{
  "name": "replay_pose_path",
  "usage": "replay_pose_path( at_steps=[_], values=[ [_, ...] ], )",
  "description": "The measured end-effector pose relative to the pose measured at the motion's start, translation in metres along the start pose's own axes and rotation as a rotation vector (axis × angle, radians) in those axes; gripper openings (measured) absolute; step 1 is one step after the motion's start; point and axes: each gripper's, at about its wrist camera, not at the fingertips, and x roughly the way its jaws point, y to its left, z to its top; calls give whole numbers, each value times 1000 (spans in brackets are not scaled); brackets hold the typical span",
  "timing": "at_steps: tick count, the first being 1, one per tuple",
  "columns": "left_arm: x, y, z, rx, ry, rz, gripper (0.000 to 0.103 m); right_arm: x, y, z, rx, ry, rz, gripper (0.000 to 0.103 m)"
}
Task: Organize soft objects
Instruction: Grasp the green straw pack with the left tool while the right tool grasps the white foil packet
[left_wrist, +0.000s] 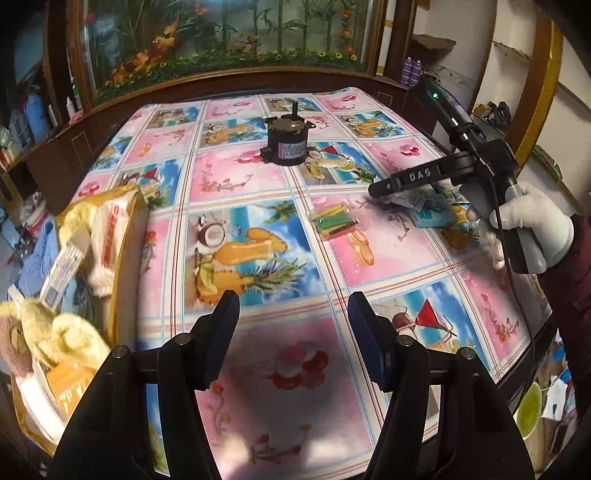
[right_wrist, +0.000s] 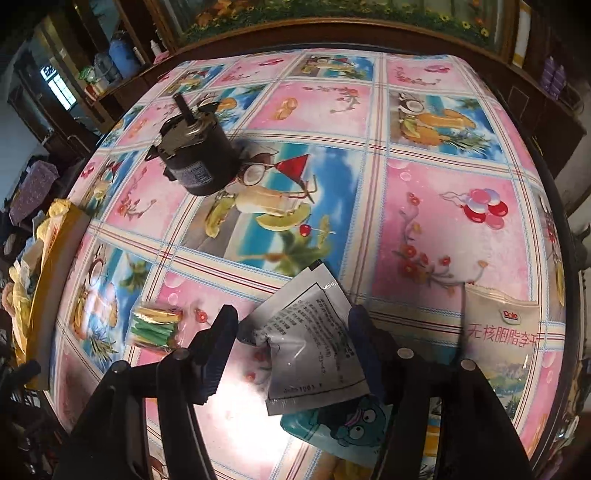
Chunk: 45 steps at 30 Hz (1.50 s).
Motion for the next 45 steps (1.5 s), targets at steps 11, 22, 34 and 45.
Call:
replay_pose_path(
  at_steps=[11, 22, 34, 45],
  values=[
    [86, -42, 52, 382, 56, -72, 61, 0, 34, -21, -147, 50, 81, 54],
    [138, -44, 84, 491, 145, -138, 63, -39, -5, -33, -49, -45, 261, 61],
    [138, -47, 83, 443, 195, -249, 62, -17, 51, -62, -526, 71, 52, 78],
    [131, -36, 80, 360, 199, -265, 15, -15, 26, -51, -411, 95, 75, 53]
  ],
)
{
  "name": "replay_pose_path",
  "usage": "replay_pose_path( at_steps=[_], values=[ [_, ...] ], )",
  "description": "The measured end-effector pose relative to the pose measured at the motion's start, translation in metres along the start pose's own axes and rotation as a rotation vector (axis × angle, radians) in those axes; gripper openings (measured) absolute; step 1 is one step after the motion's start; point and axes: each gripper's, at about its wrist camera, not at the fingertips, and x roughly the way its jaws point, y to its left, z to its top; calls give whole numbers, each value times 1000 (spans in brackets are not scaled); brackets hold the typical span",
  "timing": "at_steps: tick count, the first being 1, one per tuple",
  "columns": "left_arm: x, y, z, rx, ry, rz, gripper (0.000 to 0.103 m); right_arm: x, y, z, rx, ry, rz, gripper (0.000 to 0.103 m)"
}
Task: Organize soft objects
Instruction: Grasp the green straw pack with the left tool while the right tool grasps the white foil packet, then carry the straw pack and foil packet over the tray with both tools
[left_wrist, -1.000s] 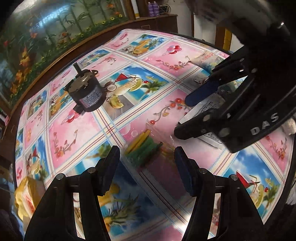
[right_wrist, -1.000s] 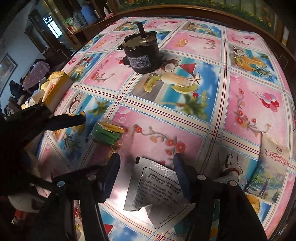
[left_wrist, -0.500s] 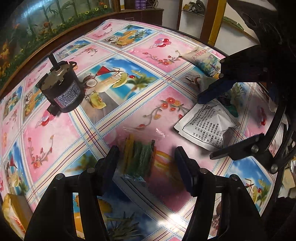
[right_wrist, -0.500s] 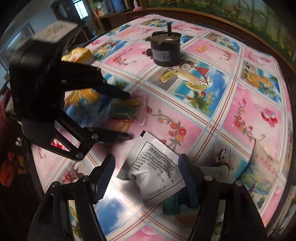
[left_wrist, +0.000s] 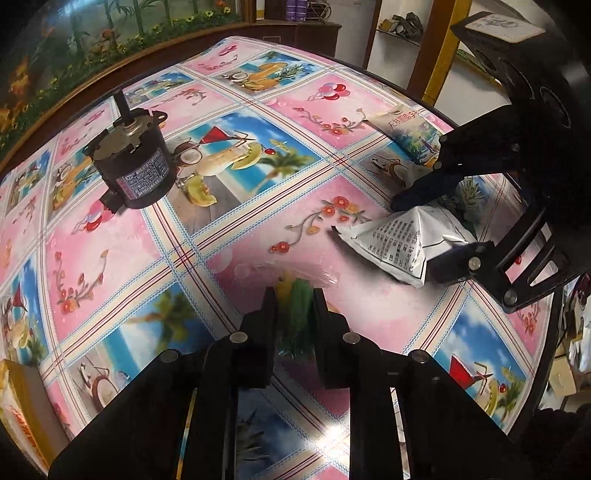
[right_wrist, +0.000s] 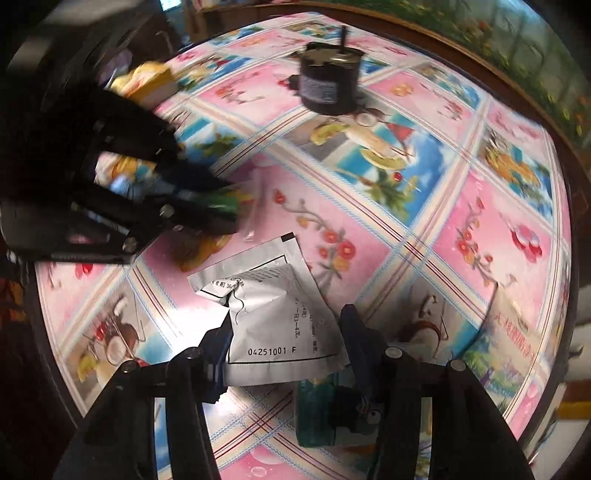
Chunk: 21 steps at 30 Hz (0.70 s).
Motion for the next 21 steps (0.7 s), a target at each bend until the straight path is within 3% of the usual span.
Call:
replay_pose_path(
  at_steps=[2, 9, 16, 21],
  values=[
    [-4, 2, -4, -24, -13, 0, 15, -1, -4, -1, 33, -10, 4, 49],
    [-36, 3, -21, -108, -75, 7, 14, -19, -2, -2, 102, -91, 24, 48],
    [-102, 2, -50, -241, -217, 9, 15, -47, 29, 5, 88, -176, 57, 48],
    [-158, 19, -94, -373, -328, 36, 15, -64, 67, 15, 52, -229, 126, 48]
  ],
)
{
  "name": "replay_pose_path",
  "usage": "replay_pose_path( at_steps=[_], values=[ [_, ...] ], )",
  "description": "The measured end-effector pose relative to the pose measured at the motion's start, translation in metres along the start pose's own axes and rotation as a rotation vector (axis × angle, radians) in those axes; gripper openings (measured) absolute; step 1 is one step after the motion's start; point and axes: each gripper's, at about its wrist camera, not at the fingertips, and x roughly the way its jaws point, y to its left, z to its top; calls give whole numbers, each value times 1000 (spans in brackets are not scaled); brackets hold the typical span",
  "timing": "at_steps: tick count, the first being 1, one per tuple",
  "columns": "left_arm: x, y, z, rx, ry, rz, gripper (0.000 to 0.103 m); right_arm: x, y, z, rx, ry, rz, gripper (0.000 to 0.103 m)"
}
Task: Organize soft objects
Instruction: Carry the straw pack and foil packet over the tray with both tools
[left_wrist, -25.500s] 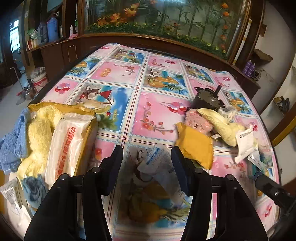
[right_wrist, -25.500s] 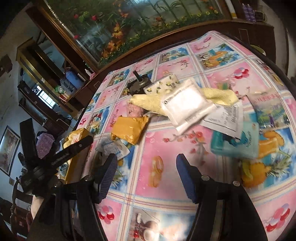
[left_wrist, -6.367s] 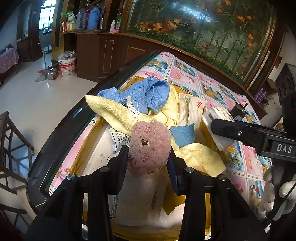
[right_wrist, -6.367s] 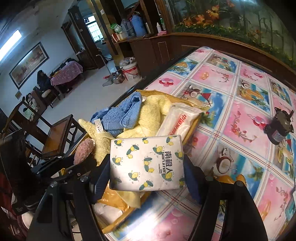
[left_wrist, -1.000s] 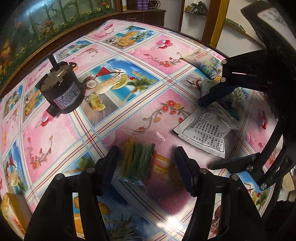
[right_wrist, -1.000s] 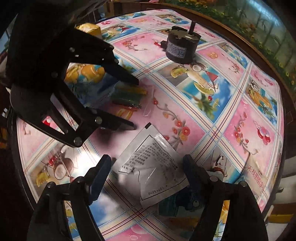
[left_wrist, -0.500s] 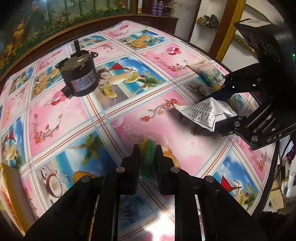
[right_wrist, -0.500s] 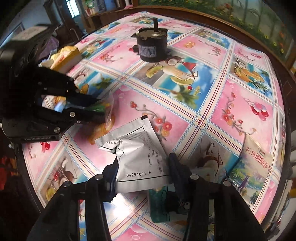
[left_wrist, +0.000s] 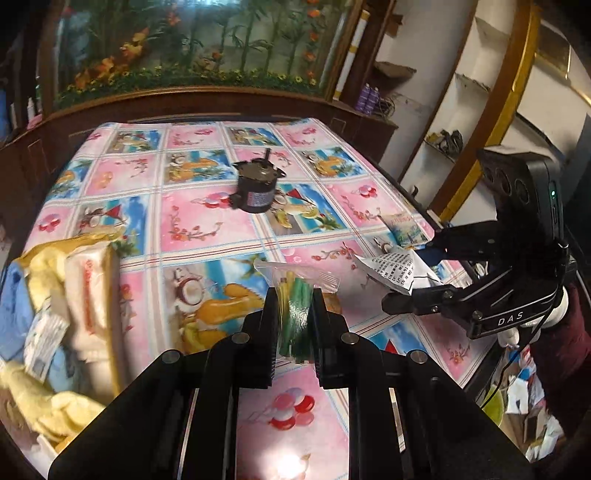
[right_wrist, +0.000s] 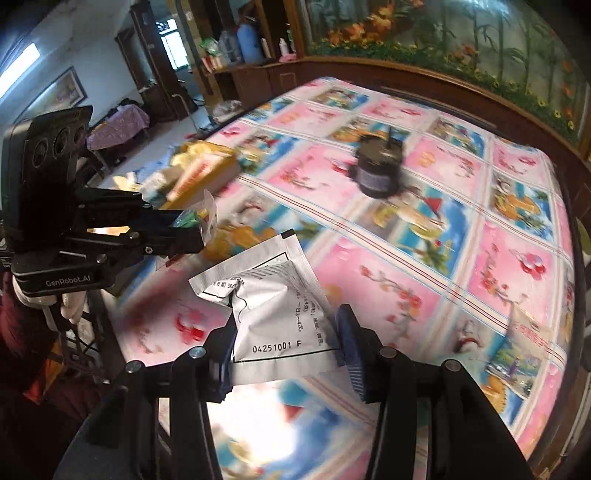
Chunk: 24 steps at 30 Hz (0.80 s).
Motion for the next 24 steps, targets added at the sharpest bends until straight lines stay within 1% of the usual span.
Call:
replay_pose_path(
  at_steps=[1, 3, 4, 6, 10, 14, 18, 21, 24],
  values=[
    [-11, 6, -4, -16, -17, 10, 15, 0, 7, 2, -1, -6, 25, 48],
    [-33, 21, -14, -55, -46, 54, 15, 3, 22, 8, -1, -15, 76, 48],
    [-44, 30, -21, -75, -60, 86, 15, 6, 30, 12, -7, -17, 92, 48],
    [-57, 44, -32, -105, -72, 125, 15, 15, 47, 19, -21, -18, 112, 48],
    [-76, 70, -56, -172, -87, 169, 15, 38, 80, 37, -38, -12, 177, 48],
    [-85, 90, -74, -228, -98, 190, 15, 60, 109, 53, -46, 0, 228, 48],
    [-89, 105, -87, -265, -102, 242, 15, 80, 134, 71, -47, 11, 253, 48],
    [-91, 114, -97, -283, -98, 291, 15, 98, 148, 83, -50, 27, 252, 48],
    [-91, 122, -104, -293, -95, 337, 15, 115, 157, 92, -43, 42, 230, 48]
  ],
)
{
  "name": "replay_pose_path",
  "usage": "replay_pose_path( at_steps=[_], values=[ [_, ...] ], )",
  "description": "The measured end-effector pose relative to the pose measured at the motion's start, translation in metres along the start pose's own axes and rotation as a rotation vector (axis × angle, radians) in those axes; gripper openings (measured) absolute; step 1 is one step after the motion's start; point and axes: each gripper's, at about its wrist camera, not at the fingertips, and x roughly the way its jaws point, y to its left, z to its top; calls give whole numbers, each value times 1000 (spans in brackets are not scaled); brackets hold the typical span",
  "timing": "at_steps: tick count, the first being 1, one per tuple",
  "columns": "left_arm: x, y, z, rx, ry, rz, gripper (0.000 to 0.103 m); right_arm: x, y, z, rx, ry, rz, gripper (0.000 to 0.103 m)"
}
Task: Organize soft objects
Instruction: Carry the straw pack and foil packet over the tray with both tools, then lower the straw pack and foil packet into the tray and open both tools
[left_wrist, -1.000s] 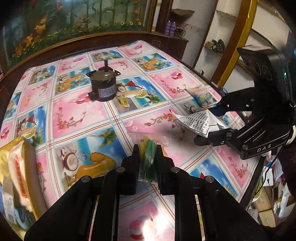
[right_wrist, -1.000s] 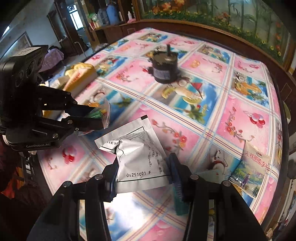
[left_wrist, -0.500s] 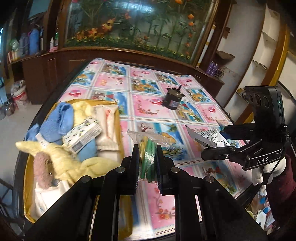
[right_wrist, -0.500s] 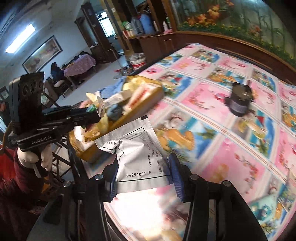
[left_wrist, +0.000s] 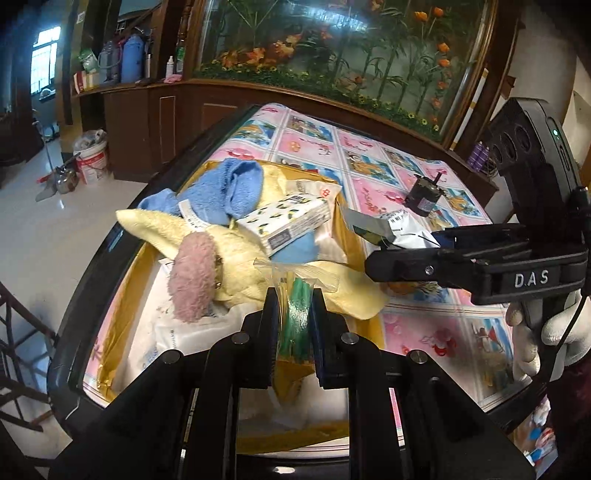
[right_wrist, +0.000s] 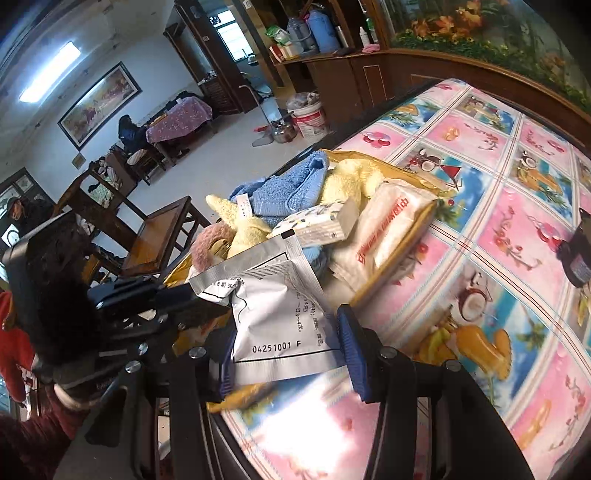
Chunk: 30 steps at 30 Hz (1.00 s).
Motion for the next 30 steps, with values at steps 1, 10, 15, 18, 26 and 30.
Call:
replay_pose_path(
  at_steps=[1, 10, 15, 18, 26, 30],
  values=[
    [1, 3, -2, -3, -1, 18, 15, 6, 1, 3, 2, 5, -8, 48],
    [10, 1, -17, 54, -36, 190, 17, 49, -1, 24, 30, 66, -72, 48],
    [9, 3, -15, 31, -50, 236, 34, 64, -1, 28, 44, 92, -84, 48],
    [8, 5, -14, 15, -63, 255, 43, 67, 2, 27, 28, 100, -96, 48],
    [7, 6, -12, -14, -59, 266, 43, 63, 14, 25, -14, 98, -146, 49],
    [5, 4, -10, -20, -53, 290, 43, 58, 12, 27, 4, 79, -133, 53]
  ],
)
